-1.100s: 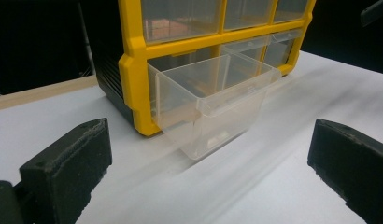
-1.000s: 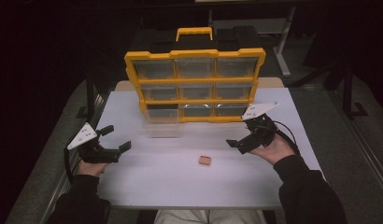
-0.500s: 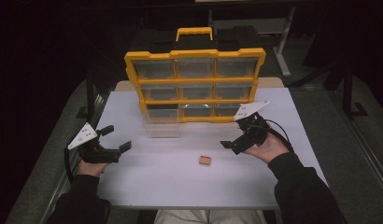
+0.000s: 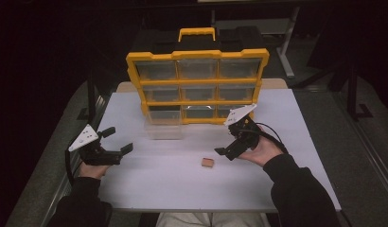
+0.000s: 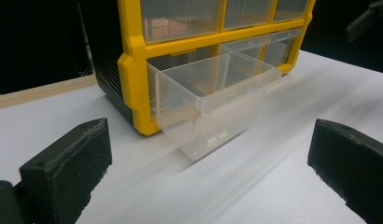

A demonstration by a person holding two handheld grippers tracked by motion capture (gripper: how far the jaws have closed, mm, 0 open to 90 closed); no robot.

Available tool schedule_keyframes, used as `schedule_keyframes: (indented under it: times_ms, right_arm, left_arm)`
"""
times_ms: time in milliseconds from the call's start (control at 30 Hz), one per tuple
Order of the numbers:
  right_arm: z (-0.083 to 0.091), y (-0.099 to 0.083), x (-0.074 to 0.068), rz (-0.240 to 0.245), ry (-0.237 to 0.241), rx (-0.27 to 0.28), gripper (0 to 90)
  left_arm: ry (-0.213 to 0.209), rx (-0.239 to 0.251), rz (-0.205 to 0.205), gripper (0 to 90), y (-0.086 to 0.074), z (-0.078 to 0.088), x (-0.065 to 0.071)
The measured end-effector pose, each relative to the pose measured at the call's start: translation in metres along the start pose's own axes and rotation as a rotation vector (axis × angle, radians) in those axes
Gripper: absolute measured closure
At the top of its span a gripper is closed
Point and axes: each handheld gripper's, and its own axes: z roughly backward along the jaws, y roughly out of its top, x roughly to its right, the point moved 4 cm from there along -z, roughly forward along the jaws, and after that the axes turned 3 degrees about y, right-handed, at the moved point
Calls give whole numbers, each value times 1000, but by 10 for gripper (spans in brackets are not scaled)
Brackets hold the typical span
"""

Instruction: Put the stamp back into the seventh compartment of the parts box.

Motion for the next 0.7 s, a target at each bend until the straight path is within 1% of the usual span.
schedule_keyframes:
  times_ms: [333, 700]
  right_arm:
    - [-13, 5, -10, 26, 38, -31, 0]
    - [-24, 5, -12, 37, 63, -75, 0]
  left_arm:
    - [1, -1, 1, 0, 0, 0, 0]
    - [1, -1, 0, 0, 0, 0, 0]
